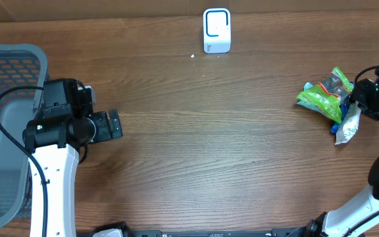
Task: Scan the item barcode
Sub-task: 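Carry the white tube right and set it beside the scanned pile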
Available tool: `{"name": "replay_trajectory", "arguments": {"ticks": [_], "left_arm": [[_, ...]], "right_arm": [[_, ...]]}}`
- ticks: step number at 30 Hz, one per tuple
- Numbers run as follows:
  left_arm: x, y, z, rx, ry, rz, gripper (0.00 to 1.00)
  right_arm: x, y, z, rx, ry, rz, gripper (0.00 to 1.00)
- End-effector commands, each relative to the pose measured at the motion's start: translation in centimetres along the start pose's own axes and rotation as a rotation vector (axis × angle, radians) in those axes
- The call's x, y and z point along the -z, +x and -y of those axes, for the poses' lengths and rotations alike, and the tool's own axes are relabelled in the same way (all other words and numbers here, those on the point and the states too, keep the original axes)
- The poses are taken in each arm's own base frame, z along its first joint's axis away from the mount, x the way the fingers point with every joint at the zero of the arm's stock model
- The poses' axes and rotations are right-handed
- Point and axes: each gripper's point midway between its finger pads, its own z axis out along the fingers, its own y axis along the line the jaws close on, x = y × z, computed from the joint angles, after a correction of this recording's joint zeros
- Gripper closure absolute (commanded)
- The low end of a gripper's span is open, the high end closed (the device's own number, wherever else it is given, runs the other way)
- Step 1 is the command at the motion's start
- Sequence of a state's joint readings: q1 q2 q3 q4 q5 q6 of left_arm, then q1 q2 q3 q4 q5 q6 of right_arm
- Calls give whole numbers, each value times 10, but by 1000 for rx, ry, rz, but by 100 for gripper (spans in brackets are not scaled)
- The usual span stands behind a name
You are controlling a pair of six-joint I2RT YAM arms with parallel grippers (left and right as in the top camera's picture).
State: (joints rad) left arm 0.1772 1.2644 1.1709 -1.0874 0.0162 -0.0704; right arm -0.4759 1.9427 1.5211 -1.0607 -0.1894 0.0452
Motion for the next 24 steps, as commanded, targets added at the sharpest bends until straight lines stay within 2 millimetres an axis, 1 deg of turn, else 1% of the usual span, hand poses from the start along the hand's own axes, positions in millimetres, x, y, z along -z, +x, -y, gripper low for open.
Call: {"name": "replay_trajectory", "arguments": {"ticks": [1,3,4,7,10,11,12,16,18,21,24], "left_arm": [[1,0,2,-20,11,2,0],[1,0,2,-20,11,2,1],[1,0,2,-20,11,2,0],[1,0,2,-20,11,2,0],[1,0,2,-20,11,2,0],[1,0,2,-20,11,2,0],[1,0,2,-20,11,2,0],[1,0,2,-20,11,2,1],[1,0,2,-20,11,2,1],[1,0,2,-20,11,2,0],[1,0,2,-20,11,2,1]], "right_arm": [[18,-3,-30,48,-129,18,35],[34,-6,-40,59,-169,31,35],[45,-8,-47,71,-193,41,34],[82,-11,-63,96,-243,79,25],[120,-10,-71,109,-248,116,14],[129,-9,-73,111,-249,124,10],[139,-7,-75,114,-250,131,7],[168,7,-79,117,-253,139,7],[178,15,-84,132,-271,144,10],[199,33,-102,227,-339,165,19],[221,50,-114,279,-354,208,19]]}}
